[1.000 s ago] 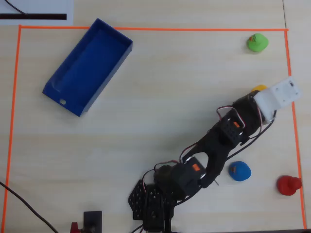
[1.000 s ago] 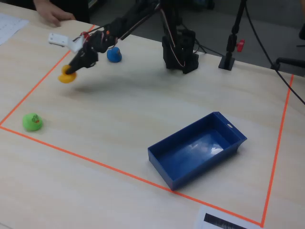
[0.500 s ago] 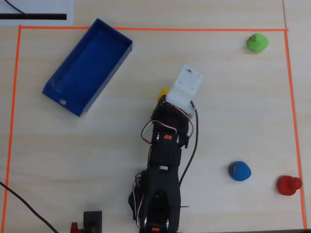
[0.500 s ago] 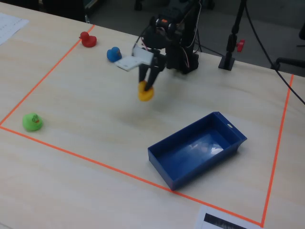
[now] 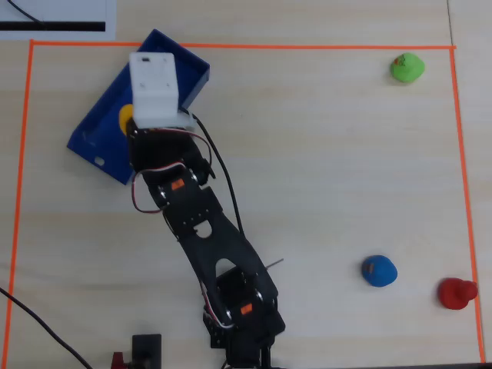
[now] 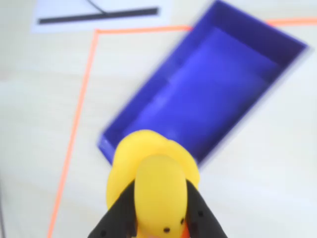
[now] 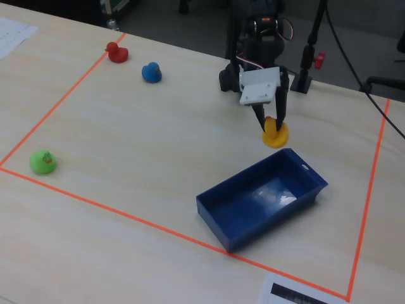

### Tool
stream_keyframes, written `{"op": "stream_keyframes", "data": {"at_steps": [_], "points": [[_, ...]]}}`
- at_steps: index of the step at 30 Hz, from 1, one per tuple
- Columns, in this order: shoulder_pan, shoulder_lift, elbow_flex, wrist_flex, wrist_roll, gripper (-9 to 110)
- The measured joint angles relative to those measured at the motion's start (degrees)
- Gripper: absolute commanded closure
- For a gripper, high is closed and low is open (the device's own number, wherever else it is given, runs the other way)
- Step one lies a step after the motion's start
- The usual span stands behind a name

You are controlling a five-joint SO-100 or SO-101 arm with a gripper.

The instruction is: Grasp yellow duck and put it into box.

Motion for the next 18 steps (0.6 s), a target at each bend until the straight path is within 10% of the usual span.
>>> {"op": "stream_keyframes", "data": {"at_steps": [18], "points": [[-0.5,-37.3,-29.5,0.0,1.8,101]]}}
